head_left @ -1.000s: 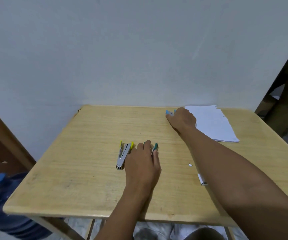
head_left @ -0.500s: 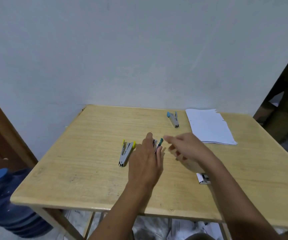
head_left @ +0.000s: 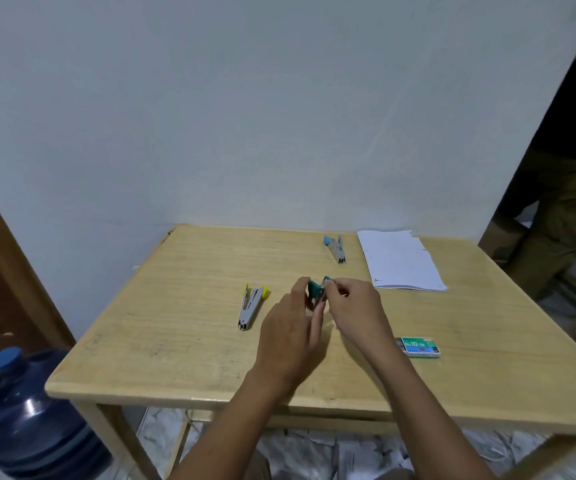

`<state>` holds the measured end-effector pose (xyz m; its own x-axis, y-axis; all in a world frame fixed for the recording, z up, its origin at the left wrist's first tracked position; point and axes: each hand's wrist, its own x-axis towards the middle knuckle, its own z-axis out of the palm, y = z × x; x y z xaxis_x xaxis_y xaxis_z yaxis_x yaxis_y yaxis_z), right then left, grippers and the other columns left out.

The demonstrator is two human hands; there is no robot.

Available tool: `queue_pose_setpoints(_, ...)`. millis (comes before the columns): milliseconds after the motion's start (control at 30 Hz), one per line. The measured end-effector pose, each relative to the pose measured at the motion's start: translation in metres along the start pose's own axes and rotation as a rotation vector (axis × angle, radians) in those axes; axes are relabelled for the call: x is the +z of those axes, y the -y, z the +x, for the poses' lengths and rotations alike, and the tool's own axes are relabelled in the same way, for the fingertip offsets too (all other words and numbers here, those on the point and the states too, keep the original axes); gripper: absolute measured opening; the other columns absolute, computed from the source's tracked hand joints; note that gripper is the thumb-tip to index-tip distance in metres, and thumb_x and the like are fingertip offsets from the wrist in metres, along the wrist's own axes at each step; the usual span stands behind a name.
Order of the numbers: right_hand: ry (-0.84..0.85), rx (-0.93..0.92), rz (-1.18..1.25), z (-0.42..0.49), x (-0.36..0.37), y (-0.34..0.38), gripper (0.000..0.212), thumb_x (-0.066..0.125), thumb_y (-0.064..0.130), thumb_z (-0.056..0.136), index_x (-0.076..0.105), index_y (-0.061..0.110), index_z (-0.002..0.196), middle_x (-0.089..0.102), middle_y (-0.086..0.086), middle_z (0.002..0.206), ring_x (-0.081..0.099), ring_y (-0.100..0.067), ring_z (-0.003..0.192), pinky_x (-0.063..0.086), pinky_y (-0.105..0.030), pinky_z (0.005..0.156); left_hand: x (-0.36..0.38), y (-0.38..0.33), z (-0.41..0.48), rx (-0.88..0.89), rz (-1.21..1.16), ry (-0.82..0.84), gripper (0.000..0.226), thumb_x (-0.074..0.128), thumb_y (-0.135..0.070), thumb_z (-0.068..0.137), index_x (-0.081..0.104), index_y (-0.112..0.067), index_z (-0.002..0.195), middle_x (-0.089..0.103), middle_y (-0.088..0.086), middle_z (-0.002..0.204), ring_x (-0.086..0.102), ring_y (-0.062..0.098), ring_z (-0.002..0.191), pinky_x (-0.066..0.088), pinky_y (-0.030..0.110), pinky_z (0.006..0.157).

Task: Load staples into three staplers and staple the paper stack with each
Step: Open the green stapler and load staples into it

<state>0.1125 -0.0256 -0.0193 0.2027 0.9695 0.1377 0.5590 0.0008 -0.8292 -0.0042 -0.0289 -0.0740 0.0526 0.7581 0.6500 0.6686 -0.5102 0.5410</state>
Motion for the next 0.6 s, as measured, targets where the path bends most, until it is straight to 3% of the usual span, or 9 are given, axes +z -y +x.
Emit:
queue_pose_setpoints(100,0.031,-0.044,-0.007,-0.009,0.000,-0.004,0.027,0.050,0.032,0.099,0.075,0.024,0.091,0.070,0.007,0.078,0.062,-0.009,0.071,0.043,-0.023,0.059,-0.003,0.001,-0.005,-0.051,-0.056,0.005,0.034,0.055,-0.034,0.095,0.048,-0.025,0.127,0.056,-0.018,0.087,0.060,0.004,0.076,0.049,0.022,0.062)
queue_pose_setpoints(267,0.073,-0.101,-0.001,-0.019,-0.005,-0.002,0.023,0.051,0.034,0.101,0.072,0.029,0.093,0.069,0.011,0.078,0.063,-0.004,0.073,0.042,-0.016,0.059,-0.011,-0.003,-0.010,-0.069,-0.208,0.052,0.006,0.055,-0.032,0.097,0.056,-0.027,0.099,0.056,-0.016,0.073,0.055,0.007,0.067,0.036,0.013,0.055)
queue_pose_setpoints(433,0.063,-0.140,0.103,-0.026,-0.014,0.000,0.025,0.052,0.029,0.101,0.070,0.029,0.084,0.063,0.010,0.063,0.056,0.004,0.060,0.040,-0.010,0.054,-0.021,-0.013,-0.005,-0.032,-0.218,0.074,0.007,0.053,-0.030,0.099,0.051,-0.031,0.092,0.056,-0.015,0.071,0.053,0.009,0.064,0.035,0.016,0.052)
queue_pose_setpoints(600,0.003,-0.144,0.151,-0.026,-0.012,0.005,0.025,0.052,0.027,0.101,0.073,0.027,0.088,0.069,0.013,0.071,0.061,0.006,0.067,0.041,-0.009,0.057,-0.026,-0.025,-0.004,-0.026,-0.197,0.041,0.012,0.054,-0.024,0.099,0.050,-0.034,0.095,0.057,-0.024,0.076,0.055,0.002,0.071,0.037,0.012,0.056)
